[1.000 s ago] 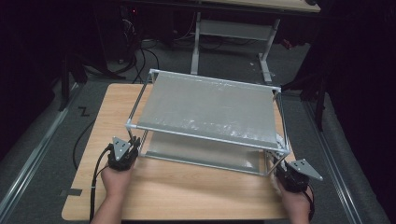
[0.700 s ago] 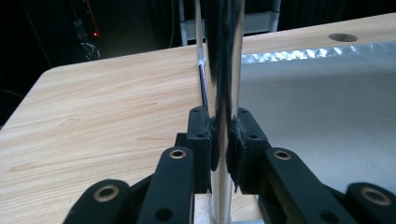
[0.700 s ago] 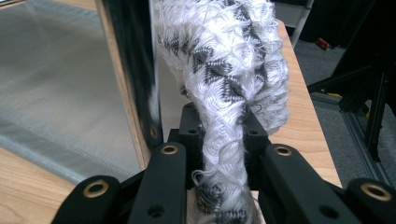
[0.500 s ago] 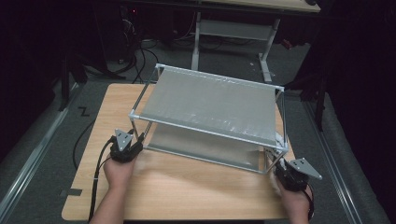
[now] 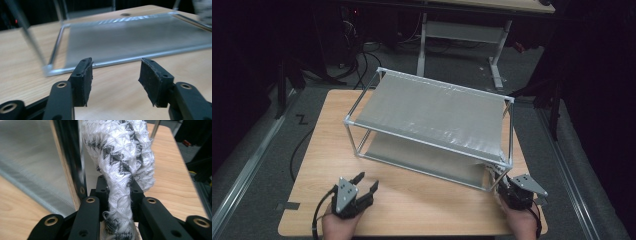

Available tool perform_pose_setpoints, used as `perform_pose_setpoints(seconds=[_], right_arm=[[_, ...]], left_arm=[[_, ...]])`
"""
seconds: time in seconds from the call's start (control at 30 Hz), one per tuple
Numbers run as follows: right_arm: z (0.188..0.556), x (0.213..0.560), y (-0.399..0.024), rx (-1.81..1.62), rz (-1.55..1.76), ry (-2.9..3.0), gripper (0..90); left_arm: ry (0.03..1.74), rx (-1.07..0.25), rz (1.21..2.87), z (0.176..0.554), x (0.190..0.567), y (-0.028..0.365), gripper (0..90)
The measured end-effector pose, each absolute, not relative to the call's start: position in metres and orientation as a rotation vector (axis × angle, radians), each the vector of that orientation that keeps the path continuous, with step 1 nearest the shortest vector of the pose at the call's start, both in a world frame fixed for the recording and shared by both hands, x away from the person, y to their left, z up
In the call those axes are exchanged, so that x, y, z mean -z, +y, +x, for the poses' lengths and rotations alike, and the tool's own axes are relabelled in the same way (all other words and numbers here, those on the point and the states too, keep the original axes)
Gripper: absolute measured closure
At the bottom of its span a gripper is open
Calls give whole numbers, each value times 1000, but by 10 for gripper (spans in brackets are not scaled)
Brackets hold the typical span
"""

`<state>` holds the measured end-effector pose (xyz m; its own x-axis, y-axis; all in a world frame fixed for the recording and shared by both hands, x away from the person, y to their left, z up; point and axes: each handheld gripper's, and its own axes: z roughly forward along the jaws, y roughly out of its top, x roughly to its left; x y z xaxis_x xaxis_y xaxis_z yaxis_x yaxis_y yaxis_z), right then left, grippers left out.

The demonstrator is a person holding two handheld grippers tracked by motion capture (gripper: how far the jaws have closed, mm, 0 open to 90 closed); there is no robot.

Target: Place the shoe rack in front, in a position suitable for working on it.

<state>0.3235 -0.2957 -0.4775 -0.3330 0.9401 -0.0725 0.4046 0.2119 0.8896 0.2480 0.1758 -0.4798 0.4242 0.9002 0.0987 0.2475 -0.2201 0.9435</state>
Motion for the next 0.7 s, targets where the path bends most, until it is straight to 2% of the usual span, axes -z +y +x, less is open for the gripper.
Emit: perform_pose_setpoints(seconds=[0.1,0.47,0.7], right_arm=[[320,478,-287,-1094,1234,1879,768],[314,484,-241,-1149,1168,1995,764],[300,485,-207,-1198,1068,2094,763]], left_arm=[[967,-836,1799,246,484,166,457],[952,-767,1815,253,492,161,490],[944,-713,1810,248,490,157,457]])
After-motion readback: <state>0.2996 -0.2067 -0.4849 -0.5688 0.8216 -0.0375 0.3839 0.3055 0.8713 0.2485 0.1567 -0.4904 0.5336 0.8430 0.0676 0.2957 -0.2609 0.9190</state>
